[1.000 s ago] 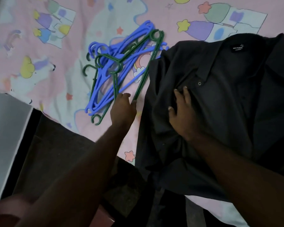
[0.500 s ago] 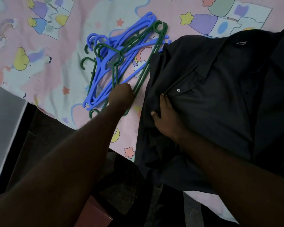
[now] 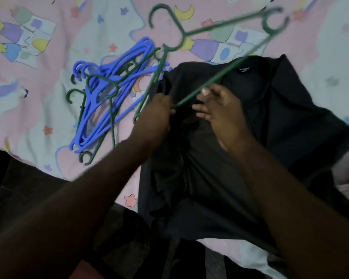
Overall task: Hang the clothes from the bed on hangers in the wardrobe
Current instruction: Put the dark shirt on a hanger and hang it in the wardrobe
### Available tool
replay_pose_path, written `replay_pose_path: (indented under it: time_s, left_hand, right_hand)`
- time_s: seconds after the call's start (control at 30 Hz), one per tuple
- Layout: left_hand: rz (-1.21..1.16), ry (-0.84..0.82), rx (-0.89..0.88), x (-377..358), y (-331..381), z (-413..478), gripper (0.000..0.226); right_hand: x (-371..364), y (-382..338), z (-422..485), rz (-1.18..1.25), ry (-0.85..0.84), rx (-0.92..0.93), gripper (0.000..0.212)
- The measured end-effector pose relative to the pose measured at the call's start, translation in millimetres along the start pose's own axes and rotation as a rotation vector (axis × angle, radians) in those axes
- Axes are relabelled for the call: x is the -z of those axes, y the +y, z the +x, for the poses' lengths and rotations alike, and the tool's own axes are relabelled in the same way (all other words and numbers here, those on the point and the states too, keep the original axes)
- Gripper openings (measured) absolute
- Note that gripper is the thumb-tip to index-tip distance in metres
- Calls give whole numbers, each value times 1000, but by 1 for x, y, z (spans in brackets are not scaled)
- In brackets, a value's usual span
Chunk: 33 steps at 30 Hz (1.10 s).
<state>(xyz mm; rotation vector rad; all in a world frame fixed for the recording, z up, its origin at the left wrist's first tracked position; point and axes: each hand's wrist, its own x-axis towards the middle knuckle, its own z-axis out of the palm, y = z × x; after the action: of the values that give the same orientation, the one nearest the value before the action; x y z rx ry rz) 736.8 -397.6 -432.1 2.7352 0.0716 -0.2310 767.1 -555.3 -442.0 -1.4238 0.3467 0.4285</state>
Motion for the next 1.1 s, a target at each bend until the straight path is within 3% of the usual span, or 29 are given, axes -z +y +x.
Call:
replay_pose_path:
  time_s: [0.1,0.2,0.3,0.4,0.47,0.57,0.63,0.73,0.8,0.93,1.1]
  left_hand:
    - [-15,-79,-139,-18,39,10,13]
    - [8,-134,-221,-40,62,21,15]
    - [-57,-29,-325,-58,76,29,10]
    - [-297,254,-131,-71,82,33,8]
    - [-345,344,69,-82,77,40,10]
    - [-127,78,287,-102,70,53,43]
    - [90,-44,301,-111,69,60,55]
    - [182,-25,282,-112,66,71,38]
    - [45,69,324,-103,60,77,26]
    - [-344,186,323,-58,54,84,23]
    - [-420,302,132,-16,72,102,25]
  right_hand:
    - [38,-12,6,214,147,-66,8]
    - [72,-5,10,312,253,-134,14]
    - [102,-2,16,340,338,-131,16]
    - [136,-5,28,340,454,-120,16]
    - [158,-5,35,340,494,-102,16]
    - [177,-3,41,312,517,-75,15]
    - [183,-2,44,298,520,-59,14]
    - [187,1,47,278,517,-52,14]
    - [186,3,49,274,506,-47,15]
    - [163,4,54,337,468,-54,16]
    - [94,11,65,546,425,-119,19]
